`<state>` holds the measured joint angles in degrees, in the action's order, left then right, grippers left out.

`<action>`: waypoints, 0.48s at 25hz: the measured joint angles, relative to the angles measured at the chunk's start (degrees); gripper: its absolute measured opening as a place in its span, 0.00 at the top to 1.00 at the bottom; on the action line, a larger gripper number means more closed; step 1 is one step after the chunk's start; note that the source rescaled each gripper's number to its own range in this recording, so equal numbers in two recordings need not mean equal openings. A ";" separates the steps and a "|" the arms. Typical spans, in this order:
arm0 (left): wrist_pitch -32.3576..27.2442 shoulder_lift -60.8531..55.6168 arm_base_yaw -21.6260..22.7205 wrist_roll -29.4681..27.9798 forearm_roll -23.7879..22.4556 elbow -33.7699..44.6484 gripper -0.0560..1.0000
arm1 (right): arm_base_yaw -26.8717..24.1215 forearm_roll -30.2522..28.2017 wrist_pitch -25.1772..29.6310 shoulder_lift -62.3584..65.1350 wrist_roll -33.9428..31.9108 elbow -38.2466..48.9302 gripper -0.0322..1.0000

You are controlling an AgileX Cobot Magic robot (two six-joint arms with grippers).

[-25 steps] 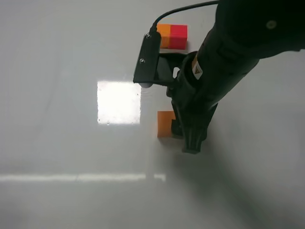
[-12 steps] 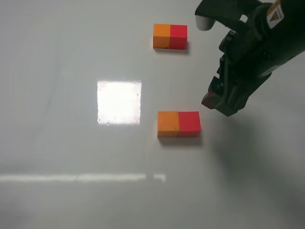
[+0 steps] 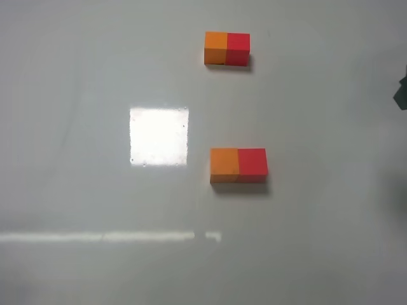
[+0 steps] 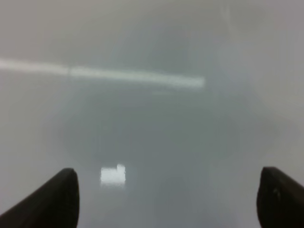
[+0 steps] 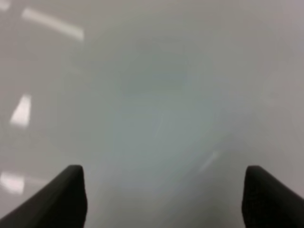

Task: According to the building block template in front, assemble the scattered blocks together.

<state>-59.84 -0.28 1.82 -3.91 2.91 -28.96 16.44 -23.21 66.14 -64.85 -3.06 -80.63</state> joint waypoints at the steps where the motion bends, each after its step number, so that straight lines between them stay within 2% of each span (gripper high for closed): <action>1: 0.00 0.00 0.00 0.00 0.00 0.00 0.95 | -3.11 0.40 0.37 1.49 -0.50 1.12 0.44; 5: 0.00 0.00 0.00 0.00 0.00 0.00 0.95 | -13.42 7.10 0.84 8.32 -0.24 7.77 0.44; 7: 0.00 0.00 0.00 0.00 0.00 0.00 0.95 | -16.33 12.00 0.92 12.35 1.34 12.58 0.44; 9: 0.00 0.00 0.00 0.00 0.00 0.00 0.95 | -17.43 16.47 0.68 17.38 1.87 18.06 0.44; 12: 0.00 0.00 0.00 0.00 0.00 0.00 0.95 | -17.62 19.83 -0.82 27.53 1.21 27.63 0.44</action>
<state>-59.84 -0.28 1.82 -3.91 2.91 -28.96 -1.18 -3.38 65.32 -37.32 -1.85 -53.00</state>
